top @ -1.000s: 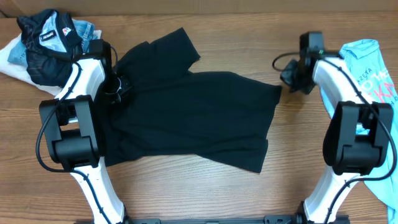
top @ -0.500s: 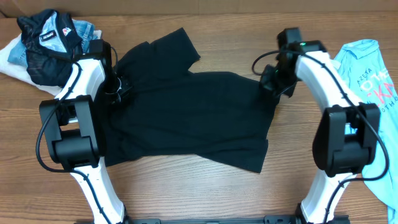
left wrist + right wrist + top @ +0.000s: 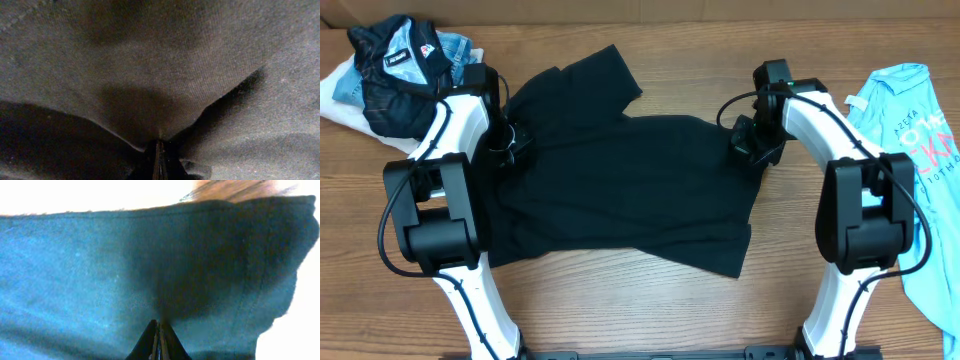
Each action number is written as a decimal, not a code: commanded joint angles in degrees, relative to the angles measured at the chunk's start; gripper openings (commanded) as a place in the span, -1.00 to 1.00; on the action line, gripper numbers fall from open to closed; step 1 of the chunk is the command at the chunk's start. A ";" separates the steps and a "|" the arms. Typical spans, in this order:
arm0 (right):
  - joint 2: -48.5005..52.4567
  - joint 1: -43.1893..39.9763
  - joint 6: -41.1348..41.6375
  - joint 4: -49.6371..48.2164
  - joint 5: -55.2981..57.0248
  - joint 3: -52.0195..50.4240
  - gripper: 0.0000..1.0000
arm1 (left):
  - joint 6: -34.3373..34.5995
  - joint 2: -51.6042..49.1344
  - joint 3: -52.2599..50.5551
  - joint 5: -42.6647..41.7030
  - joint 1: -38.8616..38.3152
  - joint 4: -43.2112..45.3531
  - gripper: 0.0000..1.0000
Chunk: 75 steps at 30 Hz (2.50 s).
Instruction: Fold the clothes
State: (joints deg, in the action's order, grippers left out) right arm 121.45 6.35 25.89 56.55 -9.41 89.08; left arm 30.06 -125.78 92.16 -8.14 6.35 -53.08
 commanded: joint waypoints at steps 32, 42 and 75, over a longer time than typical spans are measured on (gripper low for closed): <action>20.83 -9.75 2.86 -28.22 9.79 0.90 -0.90 | 2.34 -4.42 -3.08 -2.05 -5.05 9.11 -0.69; 20.81 -14.29 0.70 -3.98 9.42 24.90 -0.70 | 1.22 -4.24 -1.68 -2.45 -9.11 8.22 -0.61; -12.00 -10.14 4.37 40.52 3.39 66.79 1.00 | -8.70 14.05 12.39 7.08 -10.78 -21.42 1.00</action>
State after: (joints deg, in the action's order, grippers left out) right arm 116.46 -3.86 28.12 97.12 -12.29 159.70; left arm 22.26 -113.58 103.66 -2.72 -4.16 -74.76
